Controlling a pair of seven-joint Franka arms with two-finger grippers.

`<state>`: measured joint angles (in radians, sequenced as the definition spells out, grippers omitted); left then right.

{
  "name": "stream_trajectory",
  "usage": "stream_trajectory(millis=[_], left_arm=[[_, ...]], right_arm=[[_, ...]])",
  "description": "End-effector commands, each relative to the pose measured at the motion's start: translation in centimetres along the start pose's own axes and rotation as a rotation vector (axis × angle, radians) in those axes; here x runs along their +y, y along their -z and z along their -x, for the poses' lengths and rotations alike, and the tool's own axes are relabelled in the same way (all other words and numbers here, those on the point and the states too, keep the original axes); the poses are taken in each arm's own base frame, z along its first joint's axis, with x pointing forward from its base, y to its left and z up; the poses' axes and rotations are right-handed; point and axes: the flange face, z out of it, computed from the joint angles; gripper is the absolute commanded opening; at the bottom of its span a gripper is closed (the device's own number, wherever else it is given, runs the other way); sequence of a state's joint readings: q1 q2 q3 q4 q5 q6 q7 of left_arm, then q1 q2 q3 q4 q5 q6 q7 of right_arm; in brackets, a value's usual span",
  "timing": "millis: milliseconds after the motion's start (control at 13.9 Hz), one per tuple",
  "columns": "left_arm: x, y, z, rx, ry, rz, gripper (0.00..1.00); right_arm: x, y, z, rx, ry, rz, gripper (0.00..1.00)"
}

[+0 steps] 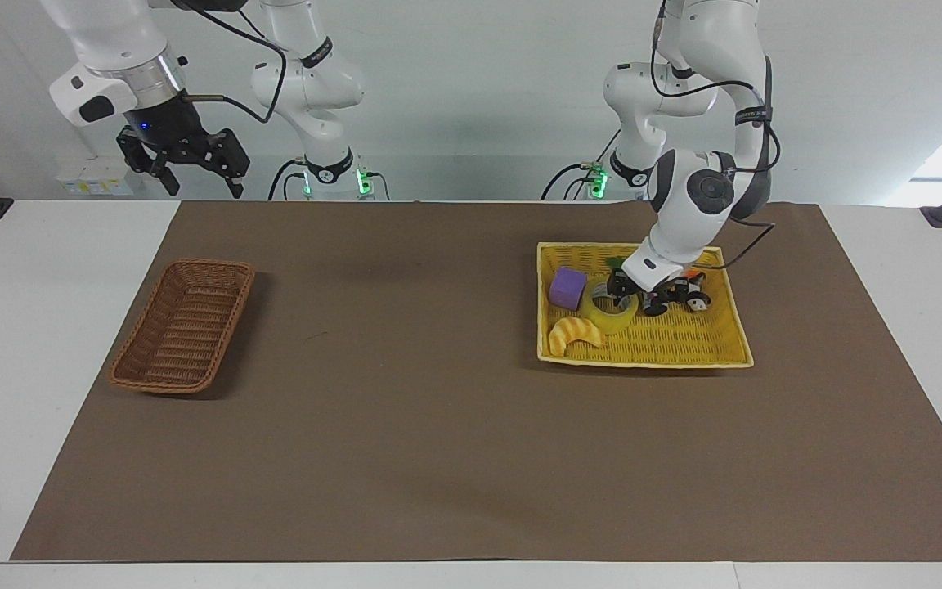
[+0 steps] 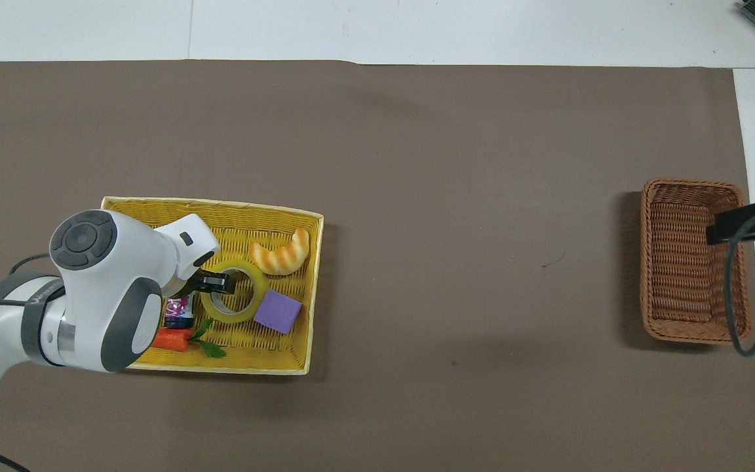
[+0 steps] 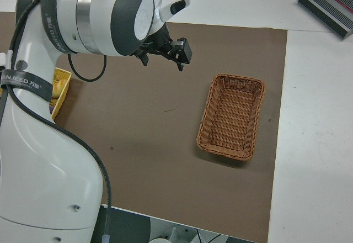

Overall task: Move tape to another basket
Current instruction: 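Reach the left gripper down into the yellow basket toward the tape roll, then grasp the yellow tape roll with the left gripper and lift it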

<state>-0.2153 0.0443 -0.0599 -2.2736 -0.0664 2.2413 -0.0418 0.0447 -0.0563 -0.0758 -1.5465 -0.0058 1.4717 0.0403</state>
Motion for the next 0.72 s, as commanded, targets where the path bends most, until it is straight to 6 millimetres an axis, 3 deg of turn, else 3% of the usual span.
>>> stream_trajectory(millis=[0, 574, 645], left_arm=[[0.1, -0.9, 0.9, -0.004, 0.025, 0.006, 0.73], [2.8, -1.4, 2.1, -0.017, -0.007, -0.001, 0.71], [2.8, -1.5, 2.1, -0.015, -0.008, -0.001, 0.63]], right_arm=[[0.3, -0.1, 0.8, -0.005, -0.016, -0.015, 1.00], [0.3, -0.4, 1.2, -0.008, -0.018, -0.015, 1.00], [0.3, -0.3, 1.1, -0.007, -0.019, -0.017, 1.00]])
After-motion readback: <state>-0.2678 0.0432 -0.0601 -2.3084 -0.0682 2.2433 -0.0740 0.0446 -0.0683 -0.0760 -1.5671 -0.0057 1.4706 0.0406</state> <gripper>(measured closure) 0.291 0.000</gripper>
